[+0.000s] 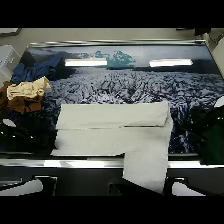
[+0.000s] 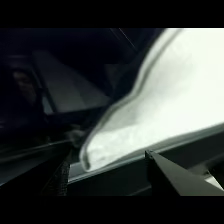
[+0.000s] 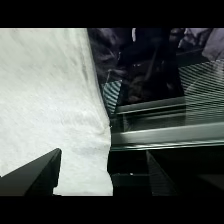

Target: Fold the clothes and pants, and hang the long-sleeved shirts on hangers.

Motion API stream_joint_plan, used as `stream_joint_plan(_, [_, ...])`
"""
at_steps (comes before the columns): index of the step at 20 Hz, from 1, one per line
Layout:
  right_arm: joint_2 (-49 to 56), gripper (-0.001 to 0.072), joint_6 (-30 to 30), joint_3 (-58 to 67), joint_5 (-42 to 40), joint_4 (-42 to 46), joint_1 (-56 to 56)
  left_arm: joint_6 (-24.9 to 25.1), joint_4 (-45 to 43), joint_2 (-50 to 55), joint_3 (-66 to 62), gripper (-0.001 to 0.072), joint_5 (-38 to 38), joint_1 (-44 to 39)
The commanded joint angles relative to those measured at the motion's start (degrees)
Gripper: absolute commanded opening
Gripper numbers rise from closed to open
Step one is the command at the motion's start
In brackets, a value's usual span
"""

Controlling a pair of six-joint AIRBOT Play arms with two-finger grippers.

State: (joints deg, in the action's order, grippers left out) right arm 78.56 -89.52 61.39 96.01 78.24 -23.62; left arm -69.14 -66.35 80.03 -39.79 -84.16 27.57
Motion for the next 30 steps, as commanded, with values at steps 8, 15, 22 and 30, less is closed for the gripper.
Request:
stream_joint_plan(8, [-3.5,0.0594,0.9,-3.2,0.0,0.4,-0.1,3.7,5.3,-0.8,4.2,0.0021,3.4,0.5])
stream_joint_plan(15, [-10.1,0.0618,5.9,-28.5,-7.9,-4.5,-0.1,4.3,5.4,-0.9,4.2,0.0021,3.5,0.4])
stream_joint_plan(22, [-10.1,0.0481,6.0,-33.1,-8.5,-11.8,-0.1,4.3,5.4,-0.9,4.2,0.0021,2.3,0.4])
stream_joint_plan(30, [-17.8,0.0049,8.2,-32.4,-5.7,-10.5,-0.1,4.9,5.4,-1.7,3.5,0.0021,0.4,0.5])
